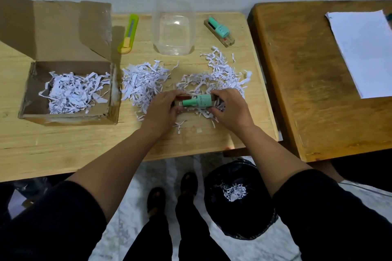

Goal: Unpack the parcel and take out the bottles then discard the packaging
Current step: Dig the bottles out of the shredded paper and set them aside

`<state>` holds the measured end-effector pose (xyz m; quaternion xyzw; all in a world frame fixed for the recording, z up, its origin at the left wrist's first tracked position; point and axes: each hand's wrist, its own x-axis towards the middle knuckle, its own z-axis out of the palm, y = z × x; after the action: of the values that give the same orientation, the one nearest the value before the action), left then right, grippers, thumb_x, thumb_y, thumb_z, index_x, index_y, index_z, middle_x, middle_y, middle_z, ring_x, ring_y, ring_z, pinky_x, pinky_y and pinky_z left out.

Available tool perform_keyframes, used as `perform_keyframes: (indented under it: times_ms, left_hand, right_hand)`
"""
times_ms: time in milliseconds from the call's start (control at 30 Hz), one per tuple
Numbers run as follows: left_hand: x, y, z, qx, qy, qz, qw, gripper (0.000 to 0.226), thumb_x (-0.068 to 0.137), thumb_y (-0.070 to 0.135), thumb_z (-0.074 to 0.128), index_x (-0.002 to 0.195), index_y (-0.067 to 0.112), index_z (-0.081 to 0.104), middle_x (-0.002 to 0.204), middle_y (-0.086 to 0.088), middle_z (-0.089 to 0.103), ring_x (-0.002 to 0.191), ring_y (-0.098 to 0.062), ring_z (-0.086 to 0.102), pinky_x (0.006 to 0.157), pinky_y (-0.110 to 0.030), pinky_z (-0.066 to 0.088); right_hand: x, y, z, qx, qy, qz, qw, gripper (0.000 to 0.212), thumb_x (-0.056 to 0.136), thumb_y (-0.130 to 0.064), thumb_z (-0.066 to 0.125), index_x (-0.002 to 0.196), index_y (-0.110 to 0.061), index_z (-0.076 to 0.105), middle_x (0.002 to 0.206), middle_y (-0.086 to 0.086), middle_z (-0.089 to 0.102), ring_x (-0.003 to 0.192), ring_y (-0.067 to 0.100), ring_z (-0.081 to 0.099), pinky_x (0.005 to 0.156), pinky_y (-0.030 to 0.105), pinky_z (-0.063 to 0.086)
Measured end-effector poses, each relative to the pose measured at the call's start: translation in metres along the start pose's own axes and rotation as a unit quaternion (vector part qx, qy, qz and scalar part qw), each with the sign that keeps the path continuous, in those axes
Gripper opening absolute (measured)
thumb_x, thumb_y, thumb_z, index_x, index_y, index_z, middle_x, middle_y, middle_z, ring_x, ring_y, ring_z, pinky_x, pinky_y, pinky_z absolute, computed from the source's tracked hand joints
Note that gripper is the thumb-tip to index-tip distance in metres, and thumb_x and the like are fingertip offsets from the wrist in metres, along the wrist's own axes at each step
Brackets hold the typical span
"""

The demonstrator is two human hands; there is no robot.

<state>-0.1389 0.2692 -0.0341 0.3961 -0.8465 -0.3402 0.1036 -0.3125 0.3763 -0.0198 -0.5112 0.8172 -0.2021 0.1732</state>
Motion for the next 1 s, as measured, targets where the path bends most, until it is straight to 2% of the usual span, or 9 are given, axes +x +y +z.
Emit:
perform_keyframes:
  times_ms: [233, 367, 433, 567, 633, 733, 900, 1000]
  left_hand:
    - [0.002, 0.003, -0.002, 0.007, -0.009, -0.015, 1.000, 0.039, 0.089, 0.012, 0.056, 0.127, 0.009, 0.050, 0.122, -0.016, 0.059, 0.112, -0.031, 0.051, 0.095, -0.038, 0.038]
    - [0.001, 0.009, -0.004, -0.001, -0.011, -0.038, 0.999, 0.038, 0.091, 0.013, 0.053, 0.128, 0.008, 0.049, 0.124, -0.016, 0.058, 0.112, -0.030, 0.050, 0.093, -0.035, 0.037]
    - [0.001, 0.011, -0.006, -0.008, -0.007, -0.046, 0.999, 0.038, 0.092, 0.012, 0.052, 0.129, 0.008, 0.048, 0.125, -0.015, 0.057, 0.113, -0.030, 0.050, 0.093, -0.034, 0.037]
    - [-0.001, 0.016, -0.009, -0.026, 0.003, -0.050, 0.998, 0.035, 0.092, 0.009, 0.051, 0.128, 0.008, 0.049, 0.121, -0.015, 0.059, 0.110, -0.029, 0.052, 0.086, -0.027, 0.034]
    - [-0.001, 0.018, -0.010, -0.035, 0.005, -0.048, 0.998, 0.035, 0.092, 0.007, 0.050, 0.127, 0.007, 0.049, 0.120, -0.016, 0.060, 0.109, -0.030, 0.053, 0.084, -0.026, 0.034]
    - [-0.001, 0.018, -0.011, -0.051, 0.009, -0.064, 0.997, 0.035, 0.093, 0.010, 0.049, 0.129, 0.008, 0.048, 0.123, -0.015, 0.060, 0.111, -0.031, 0.054, 0.085, -0.028, 0.037]
    - [0.000, 0.016, -0.010, -0.056, 0.005, -0.070, 0.996, 0.036, 0.093, 0.014, 0.049, 0.129, 0.010, 0.048, 0.124, -0.013, 0.060, 0.111, -0.030, 0.055, 0.089, -0.032, 0.041]
    - [0.000, 0.015, -0.010, -0.056, 0.004, -0.071, 0.996, 0.036, 0.093, 0.013, 0.049, 0.129, 0.008, 0.047, 0.125, -0.013, 0.059, 0.112, -0.030, 0.054, 0.090, -0.031, 0.040]
  right_hand:
    - [0.004, -0.001, -0.005, 0.041, -0.015, 0.031, 0.999, 0.050, 0.080, -0.015, 0.068, 0.128, -0.017, 0.052, 0.111, 0.012, 0.063, 0.105, 0.026, 0.055, 0.091, 0.034, 0.046]
    - [0.002, -0.006, -0.007, 0.099, -0.009, 0.055, 0.993, 0.060, 0.081, -0.007, 0.067, 0.134, -0.025, 0.046, 0.112, 0.011, 0.066, 0.103, 0.021, 0.061, 0.085, 0.022, 0.040]
    - [0.000, -0.006, -0.008, 0.114, 0.003, 0.065, 0.991, 0.058, 0.081, -0.002, 0.065, 0.133, -0.022, 0.048, 0.110, 0.011, 0.067, 0.103, 0.023, 0.062, 0.083, 0.021, 0.040]
    - [-0.002, -0.005, -0.009, 0.127, 0.023, 0.102, 0.986, 0.046, 0.084, 0.004, 0.059, 0.126, -0.014, 0.055, 0.105, 0.014, 0.068, 0.096, 0.019, 0.061, 0.076, 0.006, 0.036]
    - [-0.002, -0.005, -0.009, 0.122, 0.023, 0.100, 0.987, 0.038, 0.084, 0.003, 0.059, 0.120, -0.011, 0.060, 0.103, 0.014, 0.068, 0.092, 0.017, 0.061, 0.079, 0.009, 0.040]
    - [-0.001, -0.004, -0.007, 0.094, 0.030, 0.092, 0.991, 0.031, 0.082, -0.002, 0.063, 0.112, -0.010, 0.064, 0.101, 0.013, 0.070, 0.095, 0.025, 0.064, 0.085, 0.025, 0.047]
    - [0.000, -0.006, -0.005, 0.062, 0.024, 0.071, 0.995, 0.029, 0.080, -0.004, 0.059, 0.109, -0.006, 0.063, 0.099, 0.014, 0.067, 0.095, 0.029, 0.059, 0.075, 0.022, 0.037]
    - [-0.003, -0.009, -0.006, 0.097, 0.048, 0.044, 0.993, 0.043, 0.072, -0.010, 0.067, 0.114, -0.007, 0.059, 0.106, 0.011, 0.060, 0.094, 0.021, 0.056, 0.076, 0.023, 0.040]
